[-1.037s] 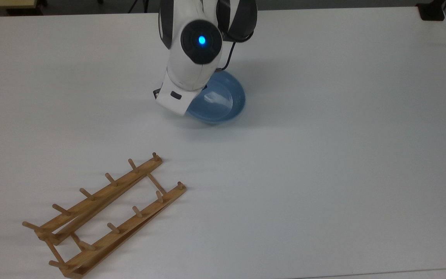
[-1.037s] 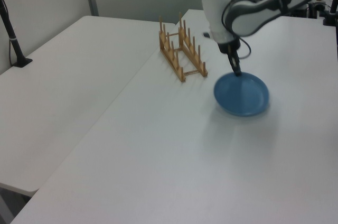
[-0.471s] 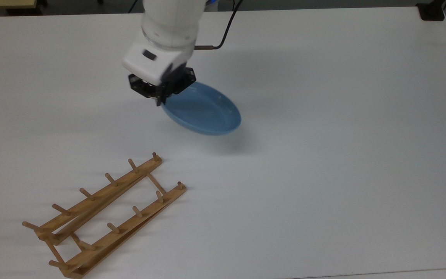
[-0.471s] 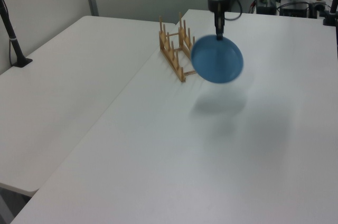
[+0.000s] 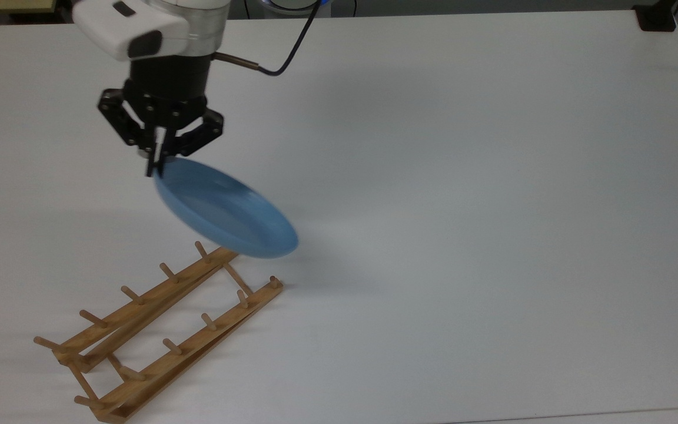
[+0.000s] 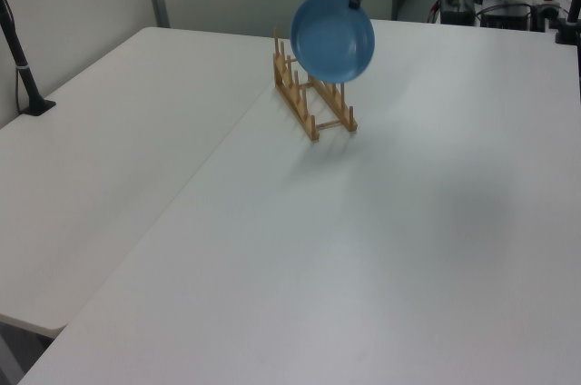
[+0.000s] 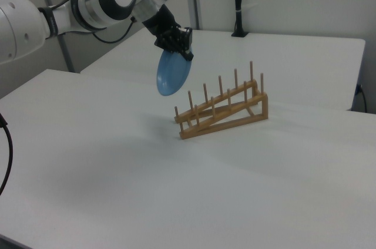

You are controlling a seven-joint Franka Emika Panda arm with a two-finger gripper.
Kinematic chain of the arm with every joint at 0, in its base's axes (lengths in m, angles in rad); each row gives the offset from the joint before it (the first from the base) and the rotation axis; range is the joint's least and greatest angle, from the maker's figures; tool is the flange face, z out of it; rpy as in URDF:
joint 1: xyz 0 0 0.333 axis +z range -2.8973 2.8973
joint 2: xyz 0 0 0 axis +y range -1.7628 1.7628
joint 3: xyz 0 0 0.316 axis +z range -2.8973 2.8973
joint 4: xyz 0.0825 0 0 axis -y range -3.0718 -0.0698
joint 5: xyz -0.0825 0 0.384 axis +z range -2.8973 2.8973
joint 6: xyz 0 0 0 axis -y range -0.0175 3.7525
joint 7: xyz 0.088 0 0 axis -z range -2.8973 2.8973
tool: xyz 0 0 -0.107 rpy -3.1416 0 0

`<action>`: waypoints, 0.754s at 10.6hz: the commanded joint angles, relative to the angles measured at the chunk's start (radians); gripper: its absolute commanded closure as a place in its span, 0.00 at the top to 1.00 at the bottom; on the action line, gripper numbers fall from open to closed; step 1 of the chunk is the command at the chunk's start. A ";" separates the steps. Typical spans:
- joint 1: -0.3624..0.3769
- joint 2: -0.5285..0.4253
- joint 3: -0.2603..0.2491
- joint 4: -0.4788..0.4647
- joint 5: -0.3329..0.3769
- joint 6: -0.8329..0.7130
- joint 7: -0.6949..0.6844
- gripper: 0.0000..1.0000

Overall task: Place plate in plate rack
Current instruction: 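Lift the plate on edge and carry it toward the wooden rack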

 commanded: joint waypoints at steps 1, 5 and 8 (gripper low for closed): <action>0.011 -0.006 -0.020 -0.020 -0.173 0.117 0.236 0.00; -0.003 0.017 -0.020 -0.050 -0.383 0.211 0.477 0.00; 0.000 0.040 -0.017 -0.082 -0.442 0.213 0.501 0.00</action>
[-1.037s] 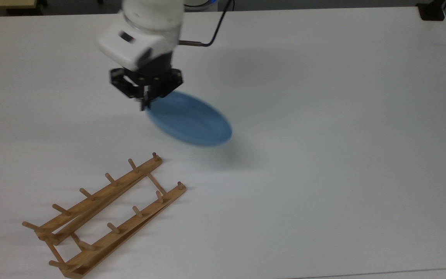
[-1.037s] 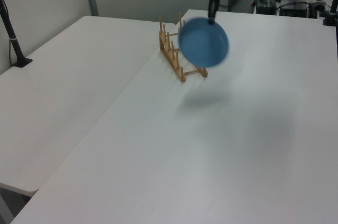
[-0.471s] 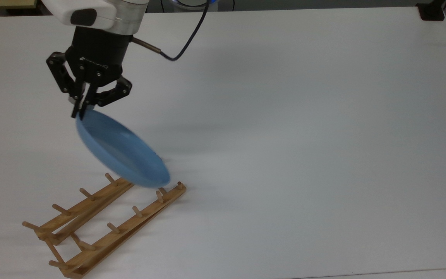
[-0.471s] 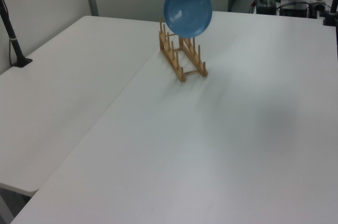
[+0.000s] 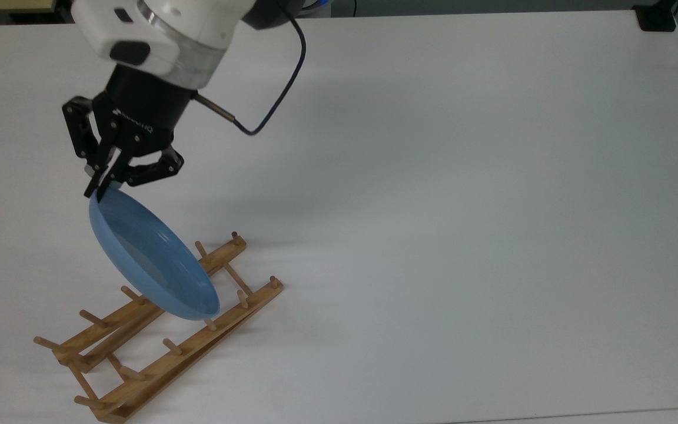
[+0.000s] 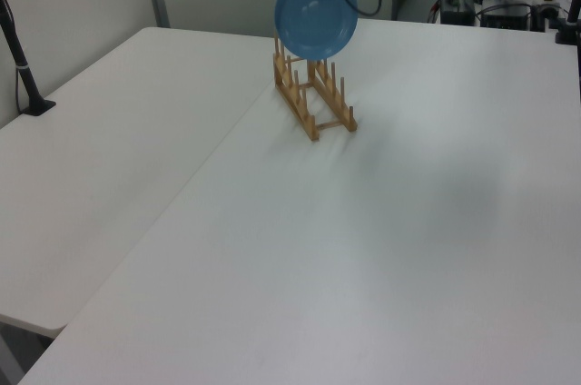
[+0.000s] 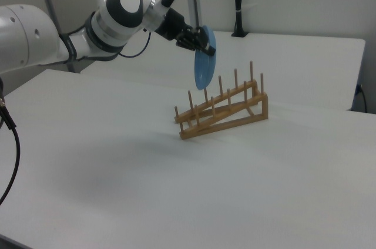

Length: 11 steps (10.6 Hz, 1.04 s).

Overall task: Place plate in plate rack
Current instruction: 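Lower the plate upright between the rack pegs and open the gripper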

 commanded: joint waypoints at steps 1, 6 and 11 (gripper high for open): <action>0.013 0.004 -0.006 -0.058 -0.063 0.037 0.034 0.00; 0.019 0.033 0.003 -0.082 -0.106 0.074 0.031 0.00; 0.021 0.076 0.016 -0.082 -0.163 0.136 0.028 0.25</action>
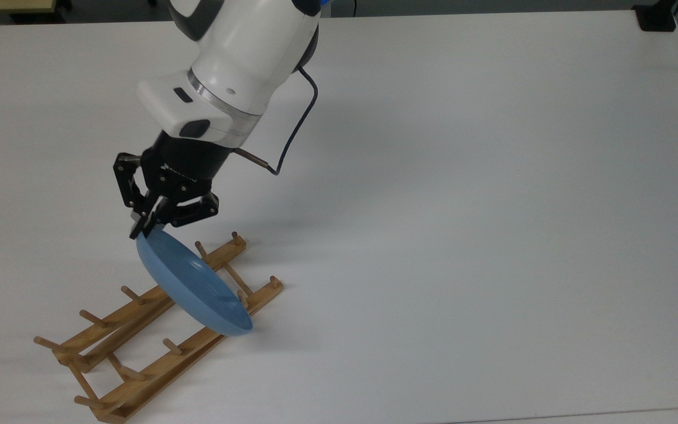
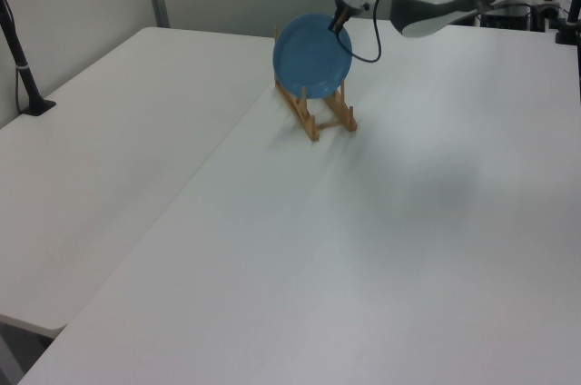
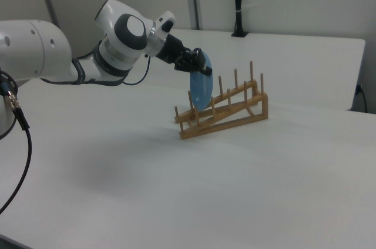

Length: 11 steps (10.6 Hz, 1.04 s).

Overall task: Place plate in plate rack
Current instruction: 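Lower the plate upright between the rack pegs and open the gripper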

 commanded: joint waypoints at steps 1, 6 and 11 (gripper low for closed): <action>0.017 0.005 0.000 -0.009 -0.029 0.035 0.022 0.57; 0.040 -0.007 0.004 0.001 -0.003 0.021 0.030 1.00; 0.054 -0.096 0.012 -0.006 0.363 -0.091 0.022 1.00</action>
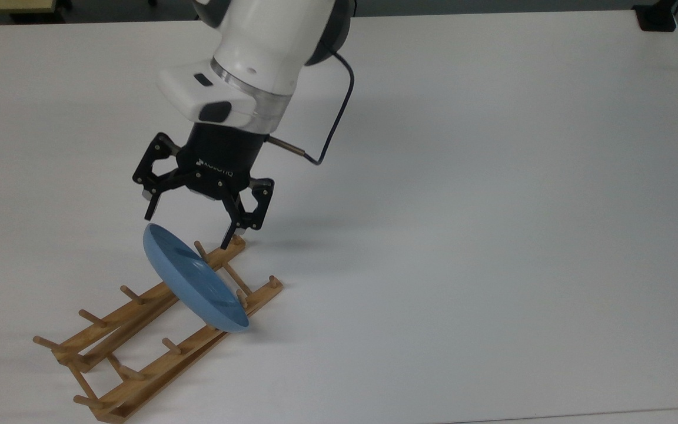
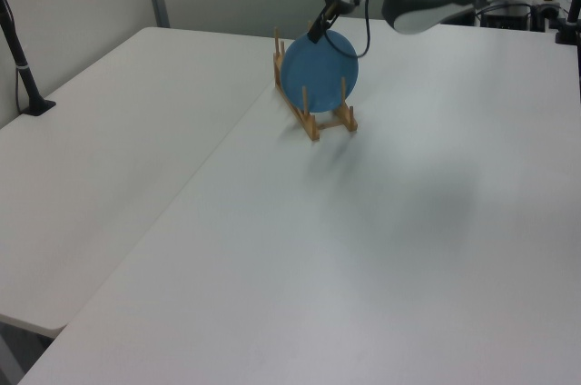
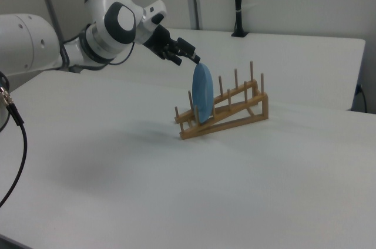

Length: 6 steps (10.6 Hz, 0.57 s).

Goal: Place plate in plate rack

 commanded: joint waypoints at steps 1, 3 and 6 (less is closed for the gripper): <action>0.011 -0.097 0.025 -0.035 0.204 -0.166 0.000 1.00; 0.013 -0.163 0.043 -0.046 0.368 -0.377 -0.084 1.00; 0.008 -0.295 0.042 -0.099 0.508 -0.646 -0.308 1.00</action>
